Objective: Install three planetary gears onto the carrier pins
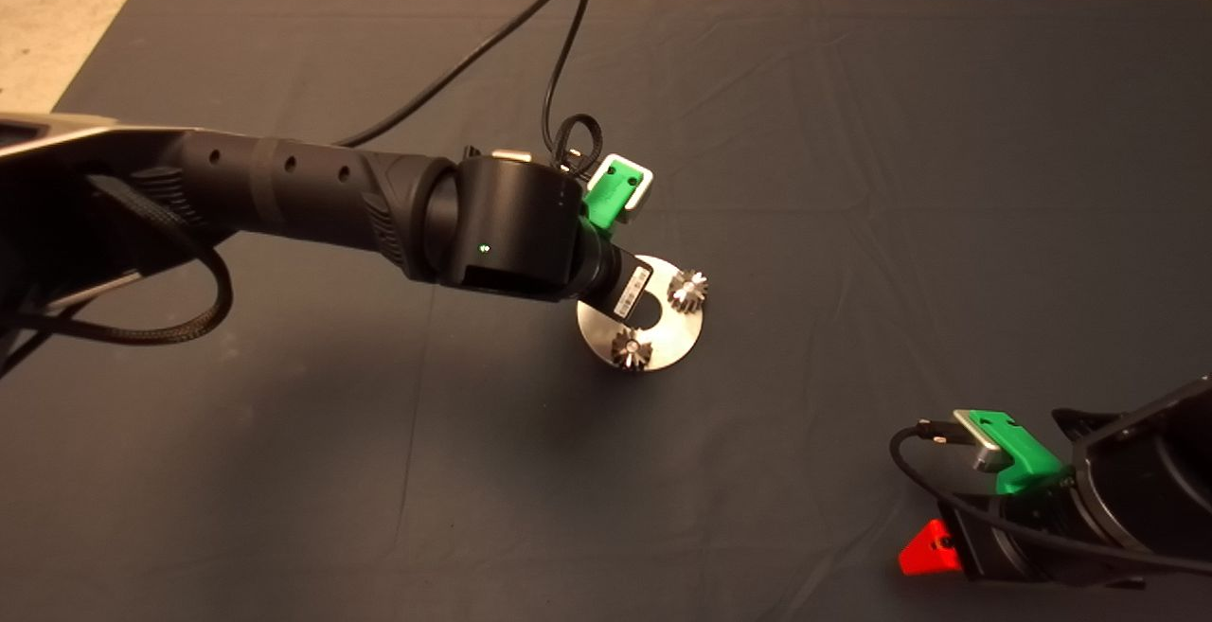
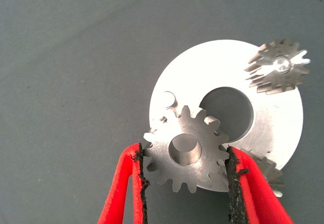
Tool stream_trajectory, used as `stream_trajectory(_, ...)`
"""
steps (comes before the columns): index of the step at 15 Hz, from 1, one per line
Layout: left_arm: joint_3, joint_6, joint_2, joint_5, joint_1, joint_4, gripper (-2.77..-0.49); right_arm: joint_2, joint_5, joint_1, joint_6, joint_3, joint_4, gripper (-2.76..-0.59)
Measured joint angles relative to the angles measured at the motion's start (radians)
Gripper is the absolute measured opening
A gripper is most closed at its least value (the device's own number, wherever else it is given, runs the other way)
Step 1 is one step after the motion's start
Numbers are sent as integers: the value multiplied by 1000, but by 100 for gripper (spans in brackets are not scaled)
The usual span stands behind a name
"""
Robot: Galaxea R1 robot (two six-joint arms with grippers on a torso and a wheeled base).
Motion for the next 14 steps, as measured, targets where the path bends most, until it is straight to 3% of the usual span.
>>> stream_trajectory(14, -77, -11, 43, 4, -1, -1, -257, 0, 0, 0, 0, 2, 0, -116)
